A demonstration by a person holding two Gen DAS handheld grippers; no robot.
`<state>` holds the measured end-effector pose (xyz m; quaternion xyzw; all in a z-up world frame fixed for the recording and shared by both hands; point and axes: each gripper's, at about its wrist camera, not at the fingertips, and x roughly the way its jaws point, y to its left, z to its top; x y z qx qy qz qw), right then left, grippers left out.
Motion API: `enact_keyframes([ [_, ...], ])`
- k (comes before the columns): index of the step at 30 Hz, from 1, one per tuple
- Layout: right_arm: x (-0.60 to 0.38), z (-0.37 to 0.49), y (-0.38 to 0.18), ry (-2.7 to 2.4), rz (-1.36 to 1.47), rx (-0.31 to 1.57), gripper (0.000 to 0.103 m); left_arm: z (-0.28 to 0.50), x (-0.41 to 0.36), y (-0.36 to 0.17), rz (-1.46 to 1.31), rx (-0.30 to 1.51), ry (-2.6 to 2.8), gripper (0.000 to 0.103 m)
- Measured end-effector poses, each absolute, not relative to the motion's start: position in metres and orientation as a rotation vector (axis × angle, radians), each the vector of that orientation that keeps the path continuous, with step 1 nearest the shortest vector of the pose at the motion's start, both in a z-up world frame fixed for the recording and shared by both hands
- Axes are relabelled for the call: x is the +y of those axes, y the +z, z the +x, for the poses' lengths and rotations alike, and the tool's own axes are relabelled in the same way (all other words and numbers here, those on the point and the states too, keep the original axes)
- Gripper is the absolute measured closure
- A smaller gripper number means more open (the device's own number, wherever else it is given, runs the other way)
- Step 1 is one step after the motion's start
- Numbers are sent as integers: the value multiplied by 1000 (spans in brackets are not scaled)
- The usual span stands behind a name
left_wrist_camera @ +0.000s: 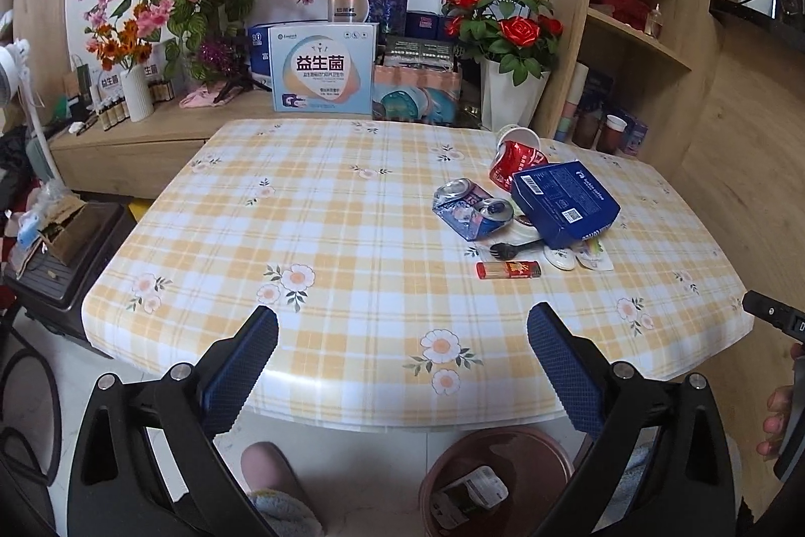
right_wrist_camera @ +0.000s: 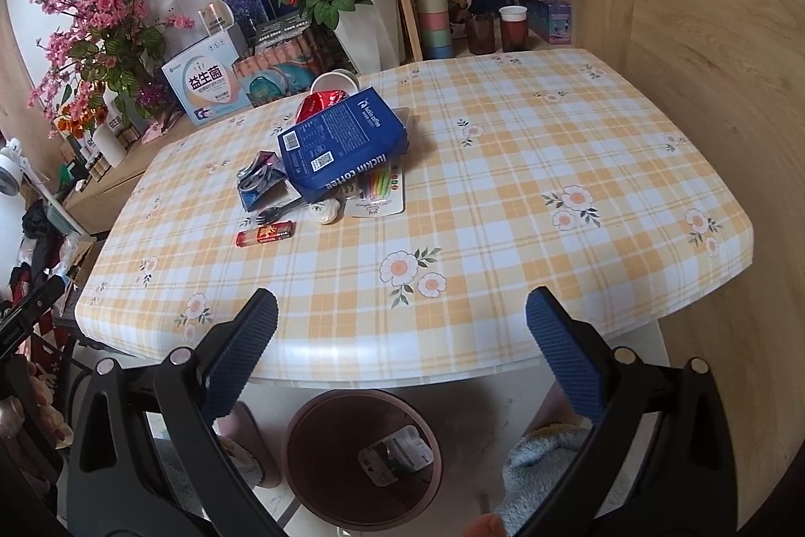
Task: Collect trash
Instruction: 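Grasp the blue luckin coffee box with the right tool and lift it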
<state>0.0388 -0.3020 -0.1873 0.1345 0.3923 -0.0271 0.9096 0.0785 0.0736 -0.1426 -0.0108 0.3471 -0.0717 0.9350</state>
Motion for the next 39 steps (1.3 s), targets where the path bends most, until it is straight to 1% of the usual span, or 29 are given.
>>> enact_keyframes([
  [6,-302,61,-194,-87,223,859,6,92,70,-146,-6,710,-159,6],
  [14,-307,109,-215,22,341,844,6,118,53,-151,32,696,-175,6],
  [15,-307,117,-218,34,360,844,6,121,50,-151,34,695,-177,6],
  [16,-307,126,-223,49,385,844,10,126,47,-153,38,693,-179,6],
  [17,-305,136,-229,68,411,844,16,130,44,-154,40,692,-180,6],
  [18,-302,145,-234,84,430,846,17,133,43,-155,41,691,-181,6],
  [21,-295,166,-246,110,469,839,18,146,37,-162,42,695,-188,6],
  [23,-293,184,-257,127,504,837,20,155,34,-167,40,705,-188,6],
  [31,-295,246,-287,141,637,827,24,192,25,-186,38,729,-190,6],
  [39,-303,275,-306,125,727,816,27,213,17,-199,43,748,-208,6],
])
